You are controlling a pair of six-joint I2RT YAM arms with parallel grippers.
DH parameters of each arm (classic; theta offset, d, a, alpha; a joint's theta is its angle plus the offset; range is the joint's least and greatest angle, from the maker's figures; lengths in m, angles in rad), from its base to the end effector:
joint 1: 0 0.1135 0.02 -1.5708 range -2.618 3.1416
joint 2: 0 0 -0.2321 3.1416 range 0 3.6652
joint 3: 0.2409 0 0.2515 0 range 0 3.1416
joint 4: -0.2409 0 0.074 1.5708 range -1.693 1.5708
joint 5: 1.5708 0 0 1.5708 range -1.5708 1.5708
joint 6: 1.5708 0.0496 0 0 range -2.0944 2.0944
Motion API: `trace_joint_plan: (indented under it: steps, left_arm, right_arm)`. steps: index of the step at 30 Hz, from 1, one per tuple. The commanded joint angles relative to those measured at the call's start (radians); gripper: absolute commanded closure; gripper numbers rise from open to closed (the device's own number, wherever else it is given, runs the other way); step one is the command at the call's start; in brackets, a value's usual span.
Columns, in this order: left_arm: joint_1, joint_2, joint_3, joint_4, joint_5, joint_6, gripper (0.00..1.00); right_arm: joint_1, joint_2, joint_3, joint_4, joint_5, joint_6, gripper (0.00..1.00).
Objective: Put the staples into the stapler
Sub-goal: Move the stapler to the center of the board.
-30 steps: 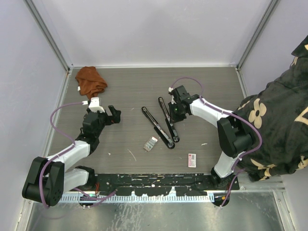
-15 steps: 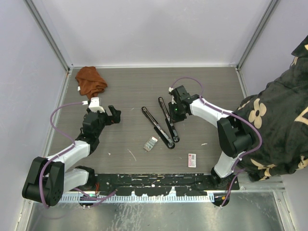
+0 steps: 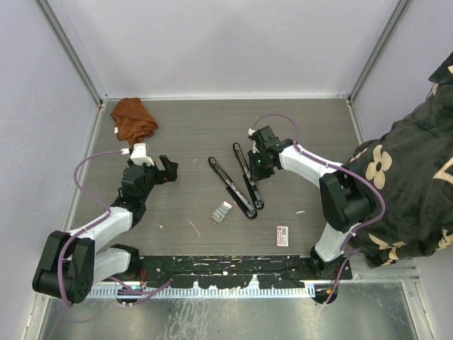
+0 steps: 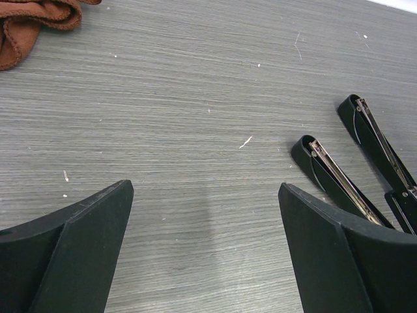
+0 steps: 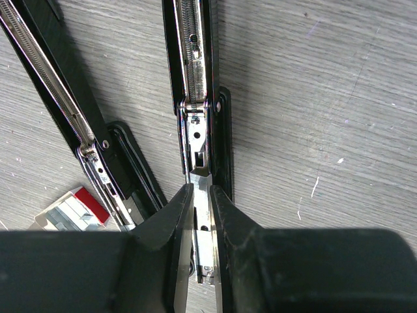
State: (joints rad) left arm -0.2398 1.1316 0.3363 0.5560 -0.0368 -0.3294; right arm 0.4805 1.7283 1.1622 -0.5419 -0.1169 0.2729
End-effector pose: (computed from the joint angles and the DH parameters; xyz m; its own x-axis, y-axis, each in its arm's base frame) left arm 0.2483 -0.0588 0.1619 -0.2834 -0.2635 -0.9221 0.1173 0.9448 -0.3060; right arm 0.3075 0.1668 0.1521 -0.9003 -0.1674 -0.4018 -0.2727 0.9364 0.2208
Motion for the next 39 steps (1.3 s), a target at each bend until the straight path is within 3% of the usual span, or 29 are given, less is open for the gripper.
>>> trace_joint_plan:
  steps: [1,39]
  left_arm:
    - [0.005,-0.02,0.003,0.027,0.005,-0.002,0.04]
    - [0.006,-0.015,0.003,0.028,0.009,-0.005,0.04]
  right_arm:
    - [-0.003,-0.002,0.006,0.01,-0.006,-0.001,0.78]
    - [-0.003,0.061,-0.053,0.065,-0.083,0.018,0.87]
